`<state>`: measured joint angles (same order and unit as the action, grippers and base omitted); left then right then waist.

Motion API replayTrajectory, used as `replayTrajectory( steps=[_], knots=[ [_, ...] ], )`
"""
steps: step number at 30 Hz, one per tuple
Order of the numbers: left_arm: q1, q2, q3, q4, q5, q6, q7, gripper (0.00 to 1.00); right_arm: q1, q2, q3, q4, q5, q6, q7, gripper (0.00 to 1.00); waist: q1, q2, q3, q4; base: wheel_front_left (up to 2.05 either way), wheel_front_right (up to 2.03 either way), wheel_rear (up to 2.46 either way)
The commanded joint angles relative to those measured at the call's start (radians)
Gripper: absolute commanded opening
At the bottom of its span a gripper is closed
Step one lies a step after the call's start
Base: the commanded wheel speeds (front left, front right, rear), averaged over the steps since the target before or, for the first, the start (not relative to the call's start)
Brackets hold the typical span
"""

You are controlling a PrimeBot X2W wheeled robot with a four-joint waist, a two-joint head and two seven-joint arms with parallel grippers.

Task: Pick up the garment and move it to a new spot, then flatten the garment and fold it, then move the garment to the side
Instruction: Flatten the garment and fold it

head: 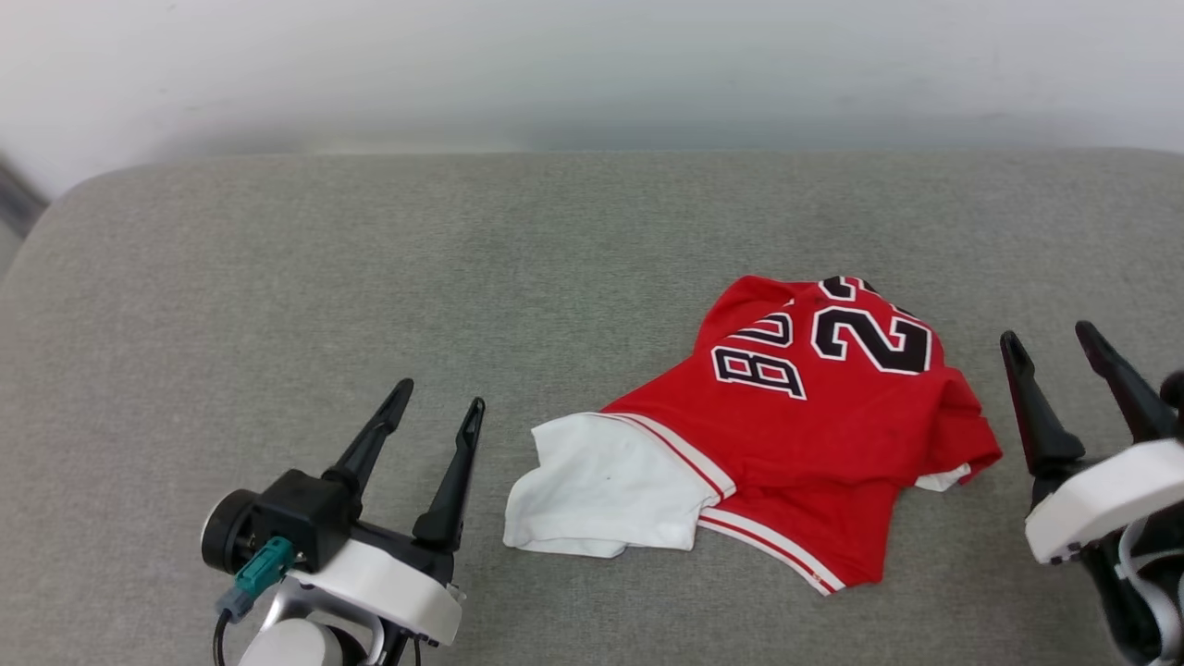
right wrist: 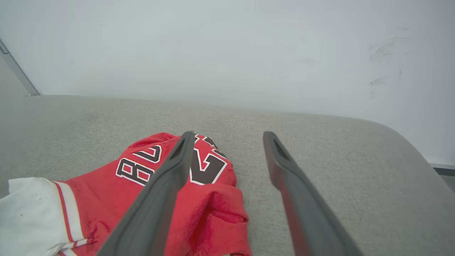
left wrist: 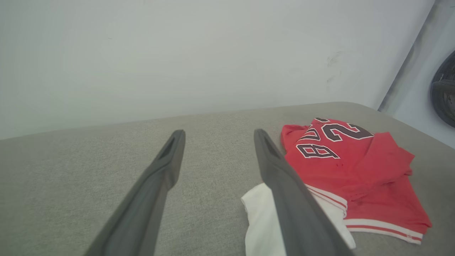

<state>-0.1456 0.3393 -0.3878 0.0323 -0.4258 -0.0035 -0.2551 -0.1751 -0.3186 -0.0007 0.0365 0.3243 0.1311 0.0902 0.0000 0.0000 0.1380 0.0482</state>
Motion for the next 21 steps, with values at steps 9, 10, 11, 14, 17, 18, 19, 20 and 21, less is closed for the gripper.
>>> replayTrajectory(
  steps=[9, 10, 11, 14, 17, 18, 19, 20, 21],
  knots=[
    [0.008, 0.062, -0.148, -0.050, 0.019, -0.091, 0.156, 1.00, 0.108, 0.149, -0.073, -0.082, -0.042, -0.001, -0.084, 1.00, 0.0000, 0.0000, 0.020, -0.061, 0.00, 0.00, 0.00],
    [-0.004, 0.074, -0.177, -0.055, 0.014, -0.101, 0.206, 1.00, 0.108, 0.150, -0.071, -0.085, -0.044, -0.001, -0.081, 1.00, 0.0000, 0.0000, 0.026, -0.065, 0.00, 0.00, 0.00],
    [-0.014, 0.081, -0.207, -0.057, -0.004, -0.110, 0.262, 1.00, 0.105, 0.151, -0.070, -0.088, -0.046, -0.001, -0.079, 1.00, 0.0000, 0.0000, 0.032, -0.067, 0.00, 0.00, 0.00],
    [-0.065, 0.104, -0.280, -0.074, -0.047, -0.122, 0.408, 1.00, 0.091, 0.156, -0.077, -0.095, -0.052, -0.001, -0.072, 1.00, 0.0000, 0.0000, 0.054, -0.076, 0.00, 0.00, 0.00],
    [-0.121, 0.112, -0.335, -0.080, -0.071, -0.124, 0.503, 1.00, 0.078, 0.162, -0.074, -0.095, -0.060, -0.001, -0.068, 1.00, 0.0000, 0.0000, 0.080, -0.086, 0.00, 0.00, 0.00],
    [-0.140, 0.108, -0.349, -0.076, -0.073, -0.125, 0.526, 1.00, 0.074, 0.165, -0.074, -0.094, -0.060, -0.001, -0.068, 1.00, 0.0000, 0.0000, 0.088, -0.090, 0.00, 0.00, 0.00],
    [-0.157, 0.103, -0.359, -0.069, -0.078, -0.126, 0.545, 1.00, 0.072, 0.168, -0.072, -0.092, -0.059, -0.001, -0.068, 1.00, 0.0000, 0.0000, 0.097, -0.094, 0.00, 0.00, 0.00],
    [-0.174, 0.103, -0.369, -0.058, -0.072, -0.126, 0.562, 1.00, 0.071, 0.171, -0.071, -0.089, -0.060, -0.001, -0.069, 1.00, 0.0000, 0.0000, 0.104, -0.097, 0.00, 0.00, 0.00],
    [-0.189, 0.104, -0.379, -0.046, -0.065, -0.126, 0.578, 1.00, 0.070, 0.173, -0.070, -0.087, -0.061, -0.001, -0.072, 1.00, 0.0000, 0.0000, 0.112, -0.101, 0.00, 0.00, 0.00]
  ],
)
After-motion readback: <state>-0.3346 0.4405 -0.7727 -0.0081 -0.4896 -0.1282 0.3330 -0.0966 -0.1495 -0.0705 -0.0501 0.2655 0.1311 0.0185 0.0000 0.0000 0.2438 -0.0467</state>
